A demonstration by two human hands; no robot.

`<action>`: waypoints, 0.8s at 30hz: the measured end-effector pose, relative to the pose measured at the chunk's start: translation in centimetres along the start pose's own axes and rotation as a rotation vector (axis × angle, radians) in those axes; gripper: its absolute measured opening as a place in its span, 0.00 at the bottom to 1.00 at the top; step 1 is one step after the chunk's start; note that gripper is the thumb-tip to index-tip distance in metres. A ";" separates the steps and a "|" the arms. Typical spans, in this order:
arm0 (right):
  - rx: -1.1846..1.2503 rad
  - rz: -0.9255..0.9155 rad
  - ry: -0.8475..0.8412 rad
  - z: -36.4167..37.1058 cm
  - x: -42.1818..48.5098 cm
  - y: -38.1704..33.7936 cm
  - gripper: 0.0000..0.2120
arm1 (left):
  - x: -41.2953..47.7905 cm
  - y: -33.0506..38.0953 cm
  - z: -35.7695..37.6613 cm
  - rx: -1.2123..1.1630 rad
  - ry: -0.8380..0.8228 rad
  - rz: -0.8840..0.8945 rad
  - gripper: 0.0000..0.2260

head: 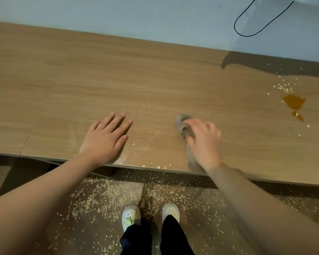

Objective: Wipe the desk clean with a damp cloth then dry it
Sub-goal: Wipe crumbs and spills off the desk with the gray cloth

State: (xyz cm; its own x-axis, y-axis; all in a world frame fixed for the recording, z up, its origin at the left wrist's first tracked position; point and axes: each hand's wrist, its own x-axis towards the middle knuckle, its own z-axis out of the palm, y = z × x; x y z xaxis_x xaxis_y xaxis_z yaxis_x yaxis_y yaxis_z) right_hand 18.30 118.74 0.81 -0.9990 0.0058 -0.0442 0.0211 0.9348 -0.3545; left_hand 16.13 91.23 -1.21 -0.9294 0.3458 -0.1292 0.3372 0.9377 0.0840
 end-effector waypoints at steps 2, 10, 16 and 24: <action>0.010 0.187 0.151 0.6 2.7 0.4 0.20 | -0.3 -1.5 -0.3 0.010 0.005 0.074 0.23; 0.017 -0.368 -0.201 1.9 1.5 -6.4 0.21 | -0.1 -2.0 0.2 0.024 0.008 -0.022 0.26; 0.021 -0.085 0.025 1.7 7.2 -2.9 0.18 | -0.1 -2.2 0.1 -0.002 0.004 -0.003 0.25; 0.083 -0.546 -0.169 4.1 -0.4 -8.7 0.17 | -0.1 -2.0 -0.1 -0.019 -0.002 -0.013 0.31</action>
State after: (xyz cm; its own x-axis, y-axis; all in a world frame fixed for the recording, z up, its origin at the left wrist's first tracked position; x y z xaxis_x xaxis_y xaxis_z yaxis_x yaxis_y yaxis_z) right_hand 18.66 109.14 0.09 -0.8461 -0.5328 0.0191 -0.4856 0.7555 -0.4399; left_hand 15.51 89.33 -1.25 -0.9333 0.3336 -0.1329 0.3221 0.9413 0.1006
